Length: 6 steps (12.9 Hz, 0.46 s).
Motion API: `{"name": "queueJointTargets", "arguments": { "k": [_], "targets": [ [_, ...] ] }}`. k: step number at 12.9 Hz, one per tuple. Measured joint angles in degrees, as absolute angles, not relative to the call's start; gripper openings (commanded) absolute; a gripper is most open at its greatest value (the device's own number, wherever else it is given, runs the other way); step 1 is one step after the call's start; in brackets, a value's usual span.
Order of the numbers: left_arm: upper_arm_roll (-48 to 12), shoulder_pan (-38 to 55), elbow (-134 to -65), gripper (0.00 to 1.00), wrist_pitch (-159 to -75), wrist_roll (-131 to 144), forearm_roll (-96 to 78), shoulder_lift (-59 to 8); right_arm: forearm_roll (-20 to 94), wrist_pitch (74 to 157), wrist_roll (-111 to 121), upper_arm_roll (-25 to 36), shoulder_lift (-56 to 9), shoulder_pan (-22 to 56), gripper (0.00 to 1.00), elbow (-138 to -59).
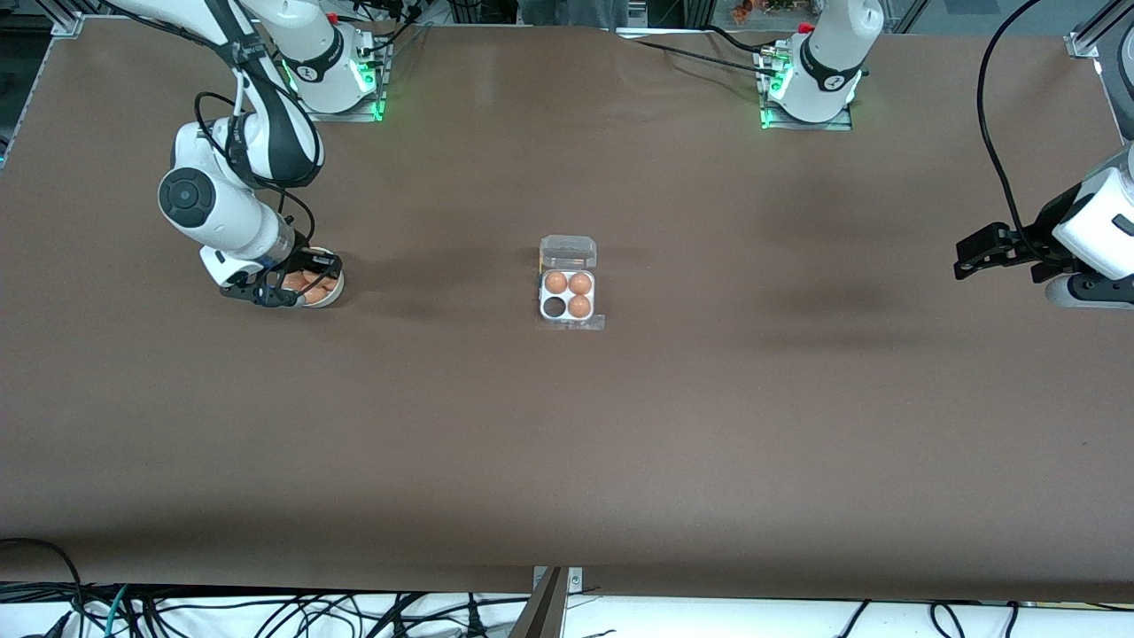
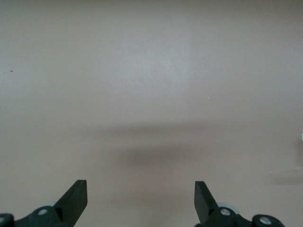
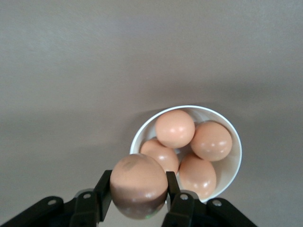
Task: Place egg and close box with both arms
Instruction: 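Lift the brown egg out of the bowl with the right gripper, then carry the egg over the empty slot of the clear carton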
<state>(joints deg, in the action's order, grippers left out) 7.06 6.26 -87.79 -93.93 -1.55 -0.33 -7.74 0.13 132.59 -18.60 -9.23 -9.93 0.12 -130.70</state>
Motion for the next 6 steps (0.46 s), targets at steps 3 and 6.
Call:
{"name": "queueJointTargets", "arguments": {
  "k": [3, 6],
  "targets": [
    [7.06, 6.26, -87.79, 1.0, -93.93, -1.55, -0.33, -7.74, 0.13, 126.61, -25.07, -12.9, -9.98, 0.76, 0.29, -124.37],
    [7.06, 6.26, -87.79, 1.0, -93.93, -1.55, -0.33, -7.74, 0.13, 124.53, -33.65, -14.02, -11.61, 6.37, 0.29, -119.03]
  ]
}}
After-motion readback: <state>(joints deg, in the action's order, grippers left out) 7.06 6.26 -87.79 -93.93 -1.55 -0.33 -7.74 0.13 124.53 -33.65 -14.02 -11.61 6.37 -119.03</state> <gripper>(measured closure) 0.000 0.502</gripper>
